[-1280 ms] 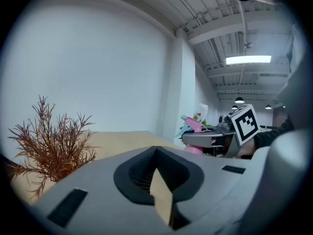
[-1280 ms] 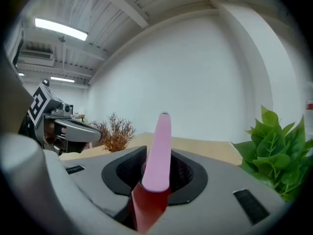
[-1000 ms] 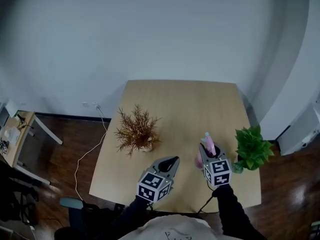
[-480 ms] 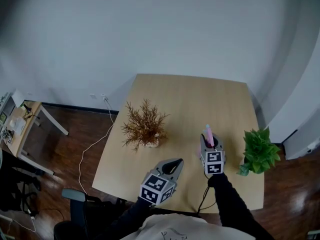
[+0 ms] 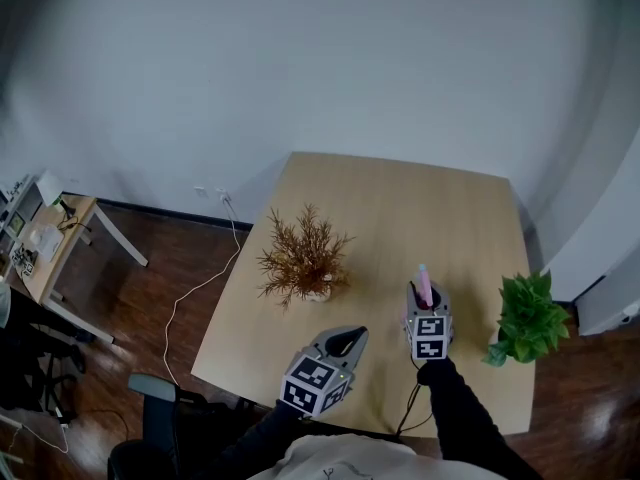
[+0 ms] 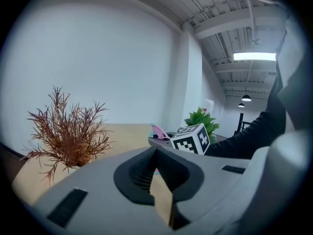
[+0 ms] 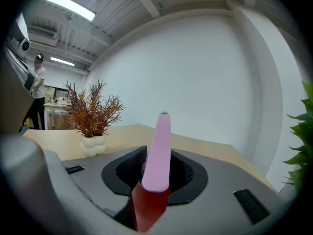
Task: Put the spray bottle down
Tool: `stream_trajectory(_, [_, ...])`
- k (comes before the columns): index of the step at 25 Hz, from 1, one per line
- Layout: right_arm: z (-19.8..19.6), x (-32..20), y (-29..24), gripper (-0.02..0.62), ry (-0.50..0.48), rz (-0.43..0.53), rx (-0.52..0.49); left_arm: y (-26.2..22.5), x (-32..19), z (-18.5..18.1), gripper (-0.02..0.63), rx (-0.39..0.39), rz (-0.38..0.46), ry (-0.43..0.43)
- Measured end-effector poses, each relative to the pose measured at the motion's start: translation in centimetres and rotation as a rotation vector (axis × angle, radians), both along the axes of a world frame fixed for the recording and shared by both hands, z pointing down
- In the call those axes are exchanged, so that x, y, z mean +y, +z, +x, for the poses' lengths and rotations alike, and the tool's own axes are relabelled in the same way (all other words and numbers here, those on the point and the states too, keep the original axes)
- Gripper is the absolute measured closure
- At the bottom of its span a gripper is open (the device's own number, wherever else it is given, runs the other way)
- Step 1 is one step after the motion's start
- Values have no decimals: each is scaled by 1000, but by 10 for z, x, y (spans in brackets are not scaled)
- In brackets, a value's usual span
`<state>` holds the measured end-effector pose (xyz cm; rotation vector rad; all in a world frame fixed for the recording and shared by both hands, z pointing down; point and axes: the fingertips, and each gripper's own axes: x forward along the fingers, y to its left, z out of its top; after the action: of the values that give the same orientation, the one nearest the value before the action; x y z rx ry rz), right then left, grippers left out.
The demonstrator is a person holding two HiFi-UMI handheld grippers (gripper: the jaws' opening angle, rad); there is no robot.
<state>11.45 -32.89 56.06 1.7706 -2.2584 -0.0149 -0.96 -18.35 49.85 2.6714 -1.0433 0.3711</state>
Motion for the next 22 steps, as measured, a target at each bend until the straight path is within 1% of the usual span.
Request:
stream_trajectory(12, [-4, 2, -1, 488, -3, 17, -15, -3, -1, -7, 603, 0, 10, -6])
stream_trajectory(13, [-5, 3, -1, 480, -10, 14, -22, -3, -1, -7, 603, 1, 9, -4])
stream_trajectory(15, [-6, 4, -1, 406, -22, 8, -42, -4, 0, -6, 603, 4, 8, 1])
stream_trajectory(16, [-6, 5, -1, 385, -23, 6, -49, -4, 0, -6, 603, 4, 8, 3])
stream_trajectory(17, [-5, 7, -1, 376, -21, 7, -51, -4, 0, -5, 603, 5, 8, 4])
stream_trajectory(22, [7, 25, -9, 376, 8, 35, -54, -3, 1, -1, 603, 10, 6, 18])
